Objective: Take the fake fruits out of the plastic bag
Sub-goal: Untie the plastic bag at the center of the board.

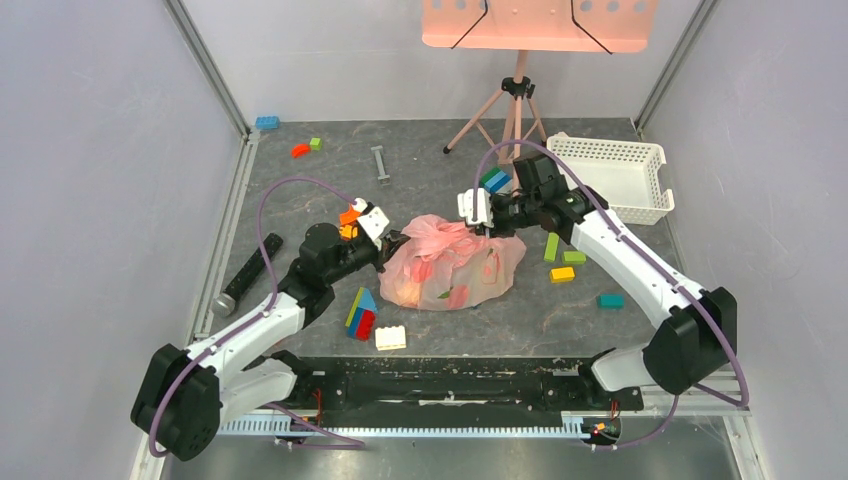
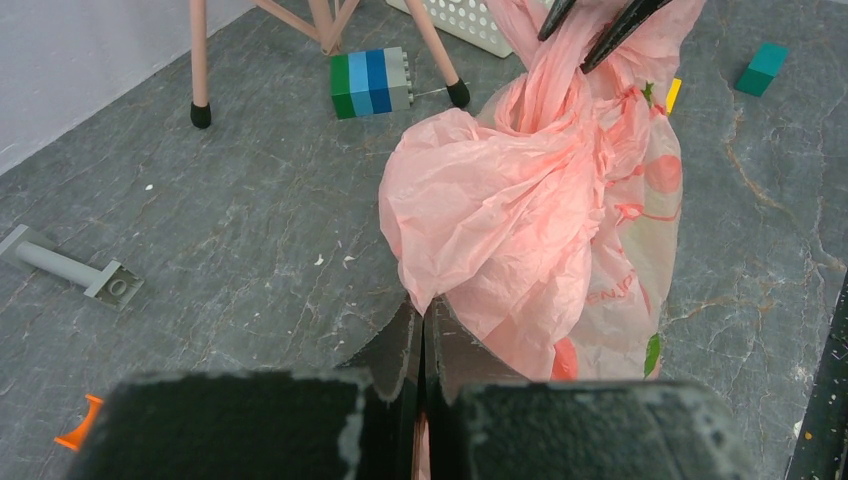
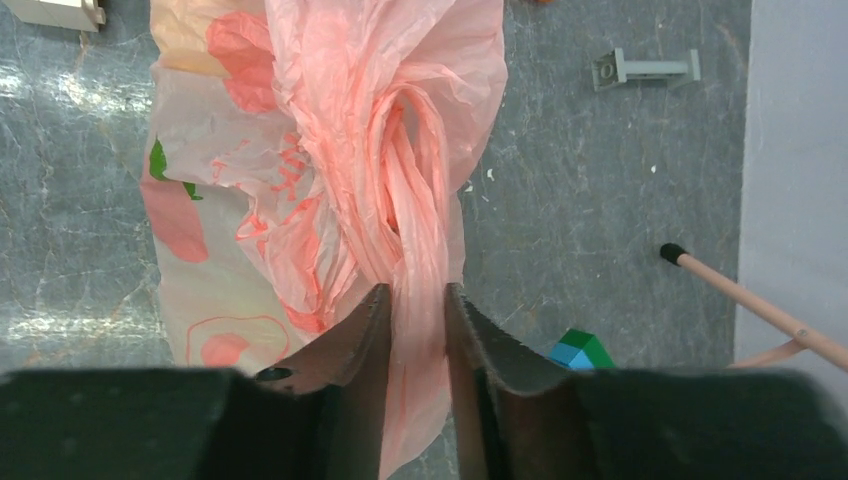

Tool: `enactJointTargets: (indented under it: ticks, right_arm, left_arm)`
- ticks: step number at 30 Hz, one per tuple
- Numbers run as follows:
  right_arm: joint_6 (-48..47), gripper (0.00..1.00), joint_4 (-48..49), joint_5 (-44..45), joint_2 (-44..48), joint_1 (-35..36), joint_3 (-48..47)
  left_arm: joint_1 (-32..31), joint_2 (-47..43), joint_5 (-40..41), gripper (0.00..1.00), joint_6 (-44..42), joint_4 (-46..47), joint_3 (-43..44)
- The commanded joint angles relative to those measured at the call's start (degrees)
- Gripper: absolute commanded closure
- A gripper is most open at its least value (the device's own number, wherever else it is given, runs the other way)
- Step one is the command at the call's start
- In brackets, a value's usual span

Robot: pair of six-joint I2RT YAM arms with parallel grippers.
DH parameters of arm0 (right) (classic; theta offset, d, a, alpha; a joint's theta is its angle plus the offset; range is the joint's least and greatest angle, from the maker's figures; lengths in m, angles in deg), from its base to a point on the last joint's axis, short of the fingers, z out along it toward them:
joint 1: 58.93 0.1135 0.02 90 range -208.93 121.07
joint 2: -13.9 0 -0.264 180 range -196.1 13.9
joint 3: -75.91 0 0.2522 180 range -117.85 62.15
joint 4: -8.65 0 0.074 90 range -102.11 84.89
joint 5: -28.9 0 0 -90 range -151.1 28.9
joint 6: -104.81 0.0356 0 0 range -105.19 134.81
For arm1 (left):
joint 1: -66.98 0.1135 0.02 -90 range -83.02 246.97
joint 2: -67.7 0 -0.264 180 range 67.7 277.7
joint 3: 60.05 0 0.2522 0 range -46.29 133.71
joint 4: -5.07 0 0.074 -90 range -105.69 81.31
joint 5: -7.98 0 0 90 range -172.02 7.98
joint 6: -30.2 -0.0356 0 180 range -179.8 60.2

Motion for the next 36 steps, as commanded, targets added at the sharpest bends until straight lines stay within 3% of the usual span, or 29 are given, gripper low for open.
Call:
enactJointTargets:
  ticks: [1,4,7,27,36]
  right_arm:
    - [2.1,0.79,1.5,0.6,-0.1,0.3,-1.3]
    - [3.7,0.93,3.1,-0.3,0.8,0.3,-0.1]
    - [6.3,1.00,6.1,-0.3,2.3,0.3,1.7]
    - [35.6,1.00,42.0,13.0,19.3,-0.4,26.1]
    - [53.4,1.00,62.1,19.1,26.3,-0.5,39.2]
  left_arm:
    - [0.3,-0.5,-1.3,0.98,-1.7,1.5,2.2]
    - [0.3,-0.6,-1.1,0.98,-1.7,1.4,2.4]
    - [0.3,-0.8,-1.0,0.98,-1.4,1.4,2.3]
    - [0.3,-3.1,5.4,0.95,1.4,2.3,1.2]
    - [0.3,-2.8,6.5,0.97,2.2,2.6,0.9]
